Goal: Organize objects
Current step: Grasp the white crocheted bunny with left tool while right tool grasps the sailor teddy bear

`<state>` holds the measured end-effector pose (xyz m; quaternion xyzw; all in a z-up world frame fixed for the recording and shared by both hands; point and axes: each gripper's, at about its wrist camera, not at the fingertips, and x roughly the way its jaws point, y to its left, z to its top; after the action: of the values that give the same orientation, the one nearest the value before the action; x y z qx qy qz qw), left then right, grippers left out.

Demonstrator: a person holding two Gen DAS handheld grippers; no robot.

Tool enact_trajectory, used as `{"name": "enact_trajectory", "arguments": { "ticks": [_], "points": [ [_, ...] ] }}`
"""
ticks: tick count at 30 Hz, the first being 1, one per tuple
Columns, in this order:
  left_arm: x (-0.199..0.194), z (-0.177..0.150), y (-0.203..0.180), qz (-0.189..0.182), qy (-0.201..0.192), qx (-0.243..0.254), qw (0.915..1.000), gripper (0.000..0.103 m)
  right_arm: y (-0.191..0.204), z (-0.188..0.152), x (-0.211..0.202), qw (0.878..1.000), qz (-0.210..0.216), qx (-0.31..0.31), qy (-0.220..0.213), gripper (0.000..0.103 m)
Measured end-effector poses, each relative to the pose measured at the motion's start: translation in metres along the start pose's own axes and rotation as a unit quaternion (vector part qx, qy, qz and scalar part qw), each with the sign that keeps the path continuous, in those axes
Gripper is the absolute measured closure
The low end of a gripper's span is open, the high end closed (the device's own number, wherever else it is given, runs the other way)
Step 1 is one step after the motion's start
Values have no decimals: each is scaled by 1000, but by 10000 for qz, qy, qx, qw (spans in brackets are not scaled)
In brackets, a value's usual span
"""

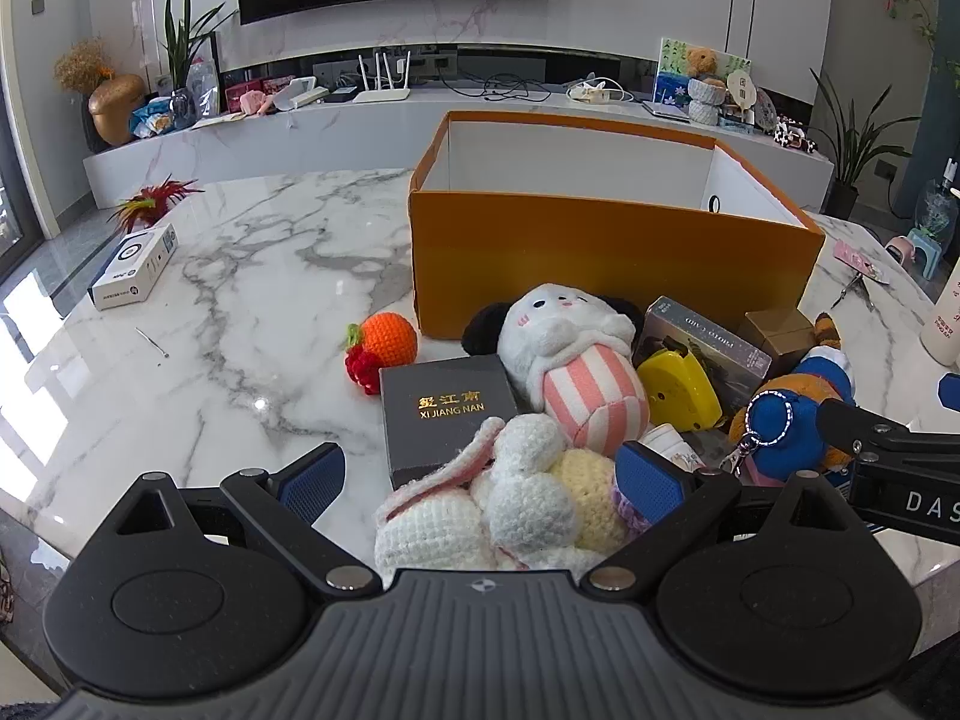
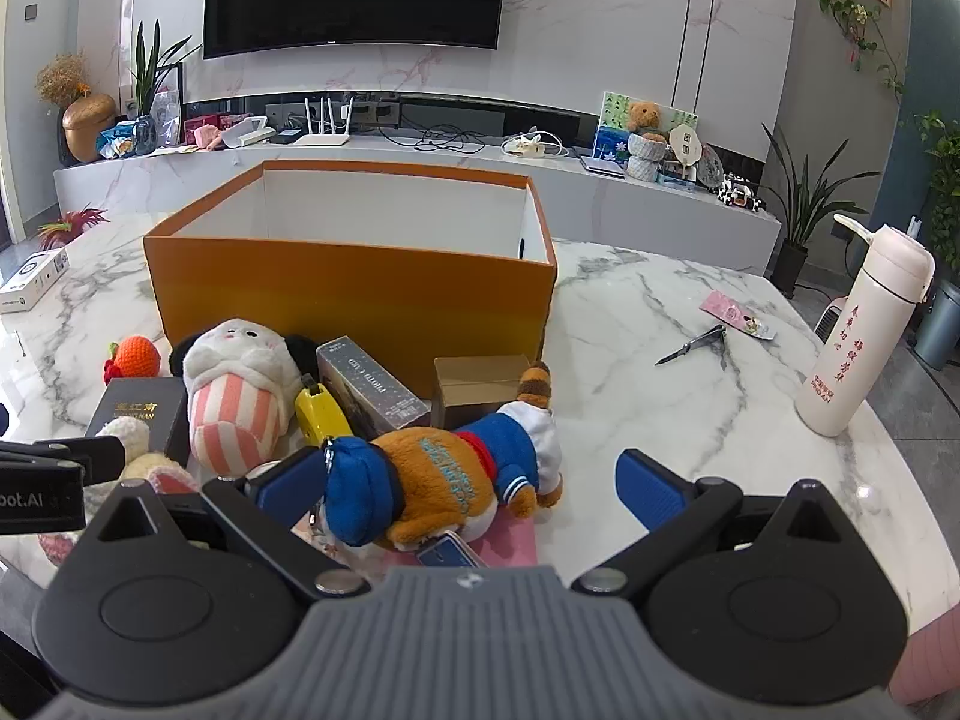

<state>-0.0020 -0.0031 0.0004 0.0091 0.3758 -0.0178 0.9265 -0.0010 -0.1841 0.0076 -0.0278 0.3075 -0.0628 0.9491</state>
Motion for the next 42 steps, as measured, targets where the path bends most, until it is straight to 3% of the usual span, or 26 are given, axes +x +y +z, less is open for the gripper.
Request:
{"name": "enact_trajectory", "arguments": {
  "ticks": [17, 28, 35, 42],
  "points": [
    [-8, -11, 4, -271, 2, 181, 9995, 0, -15, -2, 9, 9996, 74, 225, 161, 1],
    [27, -23, 2, -476, 406, 386, 9973, 0, -31, -3, 15, 9983, 235, 475, 234, 1],
    [37, -28, -6, -315, 301, 663, 9968, 0, -41, -5, 20, 9962, 464, 702, 200, 1],
    [50, -39, -26, 239, 208, 1362, 9902, 0, -41, -4, 35, 9918, 701, 1043, 250, 1]
  ]
}}
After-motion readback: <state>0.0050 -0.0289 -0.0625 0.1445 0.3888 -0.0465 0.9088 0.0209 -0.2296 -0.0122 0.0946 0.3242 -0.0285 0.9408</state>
